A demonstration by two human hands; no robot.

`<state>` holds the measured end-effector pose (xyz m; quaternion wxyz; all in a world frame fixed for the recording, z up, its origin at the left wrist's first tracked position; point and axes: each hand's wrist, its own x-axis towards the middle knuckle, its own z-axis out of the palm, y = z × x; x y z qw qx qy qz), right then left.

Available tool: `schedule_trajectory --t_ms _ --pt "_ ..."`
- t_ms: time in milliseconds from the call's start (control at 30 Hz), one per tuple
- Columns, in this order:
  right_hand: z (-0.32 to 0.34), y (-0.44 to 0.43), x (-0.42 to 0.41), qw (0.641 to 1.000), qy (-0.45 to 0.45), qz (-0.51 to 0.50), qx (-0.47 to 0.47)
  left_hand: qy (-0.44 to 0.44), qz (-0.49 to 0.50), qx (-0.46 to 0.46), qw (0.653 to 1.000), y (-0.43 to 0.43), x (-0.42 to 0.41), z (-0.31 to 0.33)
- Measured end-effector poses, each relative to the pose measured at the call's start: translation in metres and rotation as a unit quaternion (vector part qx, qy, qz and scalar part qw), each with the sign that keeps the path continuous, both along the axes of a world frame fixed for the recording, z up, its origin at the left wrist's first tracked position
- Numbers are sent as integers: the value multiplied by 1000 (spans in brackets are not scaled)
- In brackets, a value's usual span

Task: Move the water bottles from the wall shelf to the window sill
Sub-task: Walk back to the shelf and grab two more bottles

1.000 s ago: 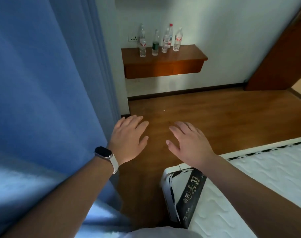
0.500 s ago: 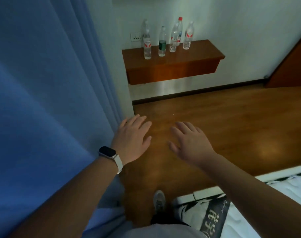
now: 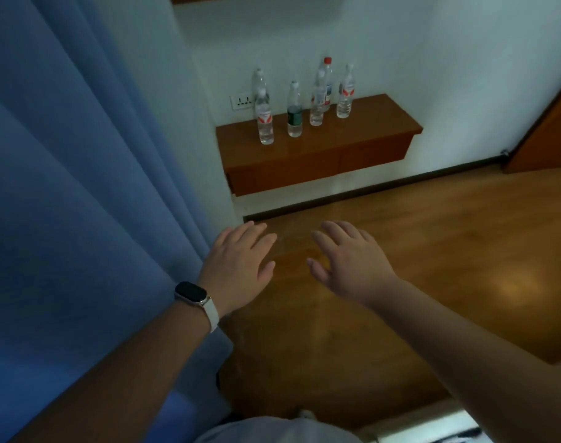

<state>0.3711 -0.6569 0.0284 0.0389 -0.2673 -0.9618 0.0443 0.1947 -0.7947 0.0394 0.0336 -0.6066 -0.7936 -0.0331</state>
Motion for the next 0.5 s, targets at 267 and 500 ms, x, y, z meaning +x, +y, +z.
schedule_trajectory --t_ms 267,500 --pt "-11 56 -58 1000 -5 -23 -19 1 -38 -4 999 71 -75 -14" --pt "-10 125 -151 998 -23 -54 -21 -30 -49 25 998 154 -178 -19"
